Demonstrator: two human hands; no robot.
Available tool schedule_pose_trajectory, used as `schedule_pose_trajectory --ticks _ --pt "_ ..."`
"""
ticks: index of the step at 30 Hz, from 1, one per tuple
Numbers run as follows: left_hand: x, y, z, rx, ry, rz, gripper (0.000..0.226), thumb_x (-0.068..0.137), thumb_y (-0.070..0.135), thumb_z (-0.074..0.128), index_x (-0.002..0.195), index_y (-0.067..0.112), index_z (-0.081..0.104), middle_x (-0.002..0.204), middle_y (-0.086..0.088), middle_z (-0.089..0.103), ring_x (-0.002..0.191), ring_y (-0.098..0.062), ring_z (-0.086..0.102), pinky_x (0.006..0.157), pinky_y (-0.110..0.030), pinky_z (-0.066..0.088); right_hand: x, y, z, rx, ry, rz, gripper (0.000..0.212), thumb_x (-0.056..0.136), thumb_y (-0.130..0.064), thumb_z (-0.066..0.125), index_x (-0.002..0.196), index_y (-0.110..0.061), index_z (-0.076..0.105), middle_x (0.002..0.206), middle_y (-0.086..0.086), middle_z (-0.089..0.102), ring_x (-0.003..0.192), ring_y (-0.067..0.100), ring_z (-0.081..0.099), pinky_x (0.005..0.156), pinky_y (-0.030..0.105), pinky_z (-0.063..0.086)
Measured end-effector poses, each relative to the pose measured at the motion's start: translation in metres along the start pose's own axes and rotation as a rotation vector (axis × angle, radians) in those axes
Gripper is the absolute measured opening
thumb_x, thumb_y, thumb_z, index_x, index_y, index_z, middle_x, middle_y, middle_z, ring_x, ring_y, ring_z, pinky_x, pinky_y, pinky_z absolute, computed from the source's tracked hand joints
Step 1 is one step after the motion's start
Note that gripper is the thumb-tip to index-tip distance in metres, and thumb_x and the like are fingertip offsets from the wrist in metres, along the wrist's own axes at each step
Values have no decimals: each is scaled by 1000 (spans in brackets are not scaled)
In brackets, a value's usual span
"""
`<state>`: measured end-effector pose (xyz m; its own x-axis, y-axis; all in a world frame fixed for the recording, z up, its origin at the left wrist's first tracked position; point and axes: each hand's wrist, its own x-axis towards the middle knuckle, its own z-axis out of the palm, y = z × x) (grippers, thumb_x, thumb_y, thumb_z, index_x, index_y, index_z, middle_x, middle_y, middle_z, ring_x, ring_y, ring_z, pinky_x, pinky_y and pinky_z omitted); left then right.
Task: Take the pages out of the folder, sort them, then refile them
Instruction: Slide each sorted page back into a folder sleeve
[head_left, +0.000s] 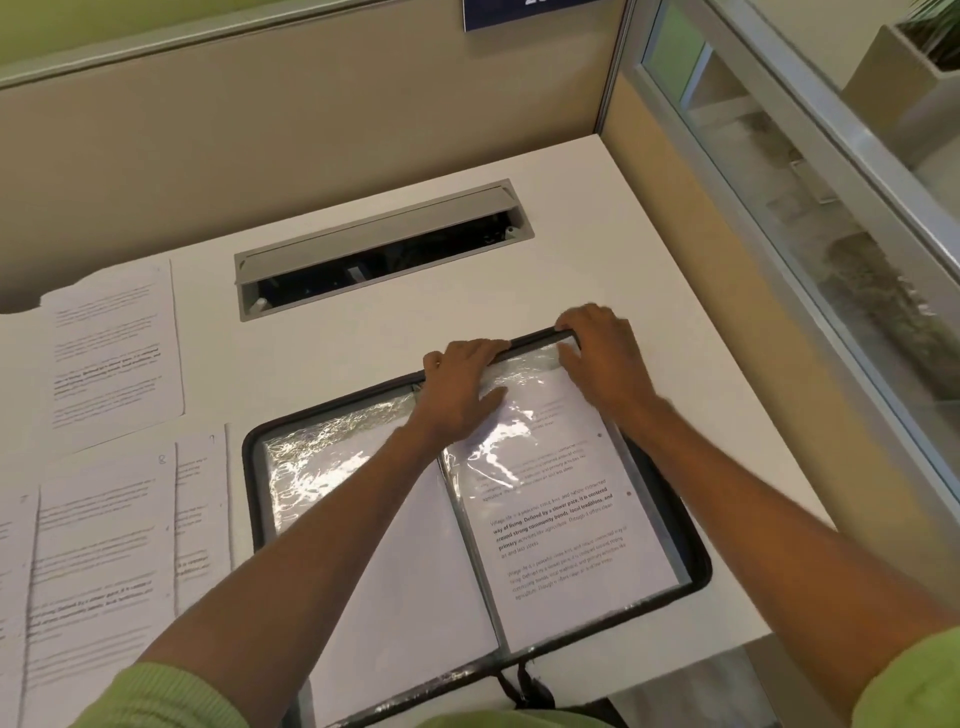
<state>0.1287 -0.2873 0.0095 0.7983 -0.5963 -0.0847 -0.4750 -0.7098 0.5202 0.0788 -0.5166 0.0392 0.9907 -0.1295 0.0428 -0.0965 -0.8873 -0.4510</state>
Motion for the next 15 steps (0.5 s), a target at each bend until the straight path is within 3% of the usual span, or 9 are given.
schedule_pose_trajectory --ticks 3,7,10,12,15 --pt "-39 12 17 -65 145 8 51 100 28 64 149 24 53 160 -1 46 147 -24 38 117 -48 23 -82 -24 18 168 148 90 28 99 -17 58 127 -15 59 128 5 60 119 22 55 102 41 46" --pt "-98 18 63 -19 171 22 44 106 28 55 149 18 56 169 -10 31 156 -28 27 126 -53 23 -198 -60 56 208 -16 170 52 105 -28 53 155 -20 39 161 -2 38 150 11 31 123 31 26" --pt "-116 30 85 78 66 41 54 112 41 37 162 22 36 175 -6 13 162 -23 6 131 -53 9 -249 -59 79 77 -84 165 61 107 -30 47 162 -19 22 171 -3 14 157 9 5 127 37 15" --pt "-117 36 92 162 20 31 58 113 47 26 167 26 20 176 -3 1 162 -19 -8 131 -52 0 -266 -51 83 1 -95 202 63 109 -32 42 164 -18 15 172 0 4 158 12 -2 128 42 14" --pt "-116 42 96 220 31 2 58 114 46 25 168 26 16 176 -3 -1 162 -19 -11 131 -53 0 -283 -42 81 -121 -70 344 63 110 -38 33 164 -21 6 172 9 -8 158 21 -9 127 47 9"
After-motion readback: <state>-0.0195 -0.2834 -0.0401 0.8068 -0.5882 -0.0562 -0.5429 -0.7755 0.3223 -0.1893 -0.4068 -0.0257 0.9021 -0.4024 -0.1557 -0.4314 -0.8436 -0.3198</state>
